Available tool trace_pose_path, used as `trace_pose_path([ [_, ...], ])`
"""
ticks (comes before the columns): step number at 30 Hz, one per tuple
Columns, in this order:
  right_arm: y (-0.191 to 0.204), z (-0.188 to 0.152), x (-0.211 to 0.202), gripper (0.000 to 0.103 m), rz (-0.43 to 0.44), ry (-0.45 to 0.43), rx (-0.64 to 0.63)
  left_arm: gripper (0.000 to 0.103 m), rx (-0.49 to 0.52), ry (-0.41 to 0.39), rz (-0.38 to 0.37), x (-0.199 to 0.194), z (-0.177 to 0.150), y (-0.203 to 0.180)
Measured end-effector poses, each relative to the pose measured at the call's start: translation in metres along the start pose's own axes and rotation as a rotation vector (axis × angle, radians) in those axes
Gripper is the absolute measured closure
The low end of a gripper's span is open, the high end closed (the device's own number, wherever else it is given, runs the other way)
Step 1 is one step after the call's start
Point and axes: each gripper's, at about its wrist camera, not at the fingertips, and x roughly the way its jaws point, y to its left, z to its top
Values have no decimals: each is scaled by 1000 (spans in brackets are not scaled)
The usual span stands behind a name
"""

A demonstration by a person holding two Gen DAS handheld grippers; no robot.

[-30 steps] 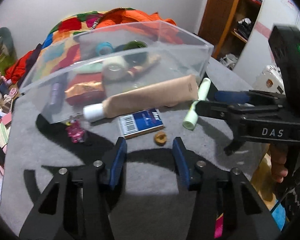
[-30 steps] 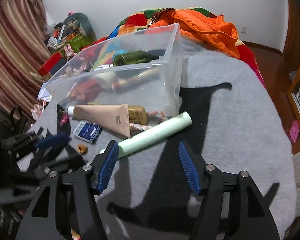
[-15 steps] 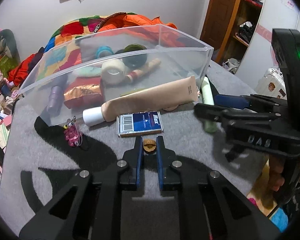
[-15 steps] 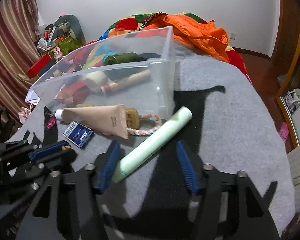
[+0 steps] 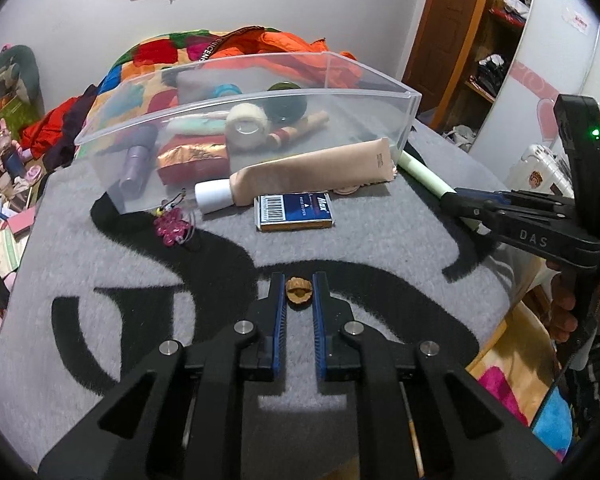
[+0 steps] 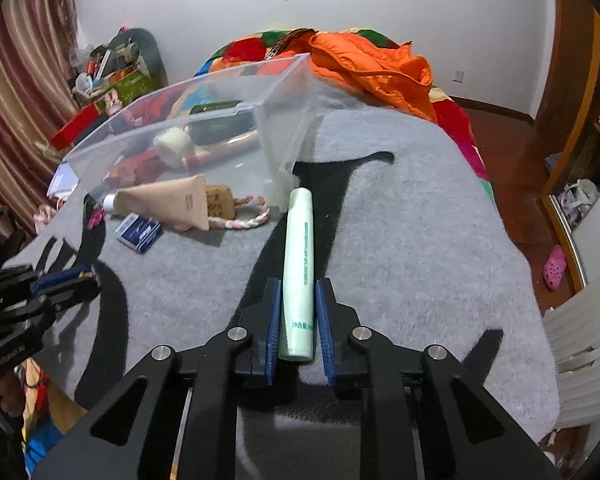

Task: Organize objects
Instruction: 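Grasp the pale green tube with the right tool while the left tool grasps the small brown nut, then carry the green tube into the box and open the right tool while the left tool drops the nut in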

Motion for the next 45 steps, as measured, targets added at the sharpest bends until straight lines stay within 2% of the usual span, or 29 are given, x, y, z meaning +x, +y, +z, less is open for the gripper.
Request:
trace_pose_path([
  [8, -5, -2, -9, 89, -13, -42, 32, 91, -27, -44, 18, -17, 4, 6],
  [17, -12, 11, -53, 89, -19, -167, 65, 91, -45, -121, 27, -39, 23, 10],
  [24, 4, 26, -77, 89, -9, -246, 21, 91, -48, -169, 32, -51, 38, 11],
  [33, 24, 52, -96, 89, 61, -332, -12, 91, -65, -215, 51, -62, 59, 23],
  [39, 40, 77, -83, 89, 65, -353, -43, 91, -70, -234, 63, -60, 77, 34],
  [45, 44, 101, -48, 89, 35, -315, -50, 91, -77, -220, 82, -46, 90, 44],
])
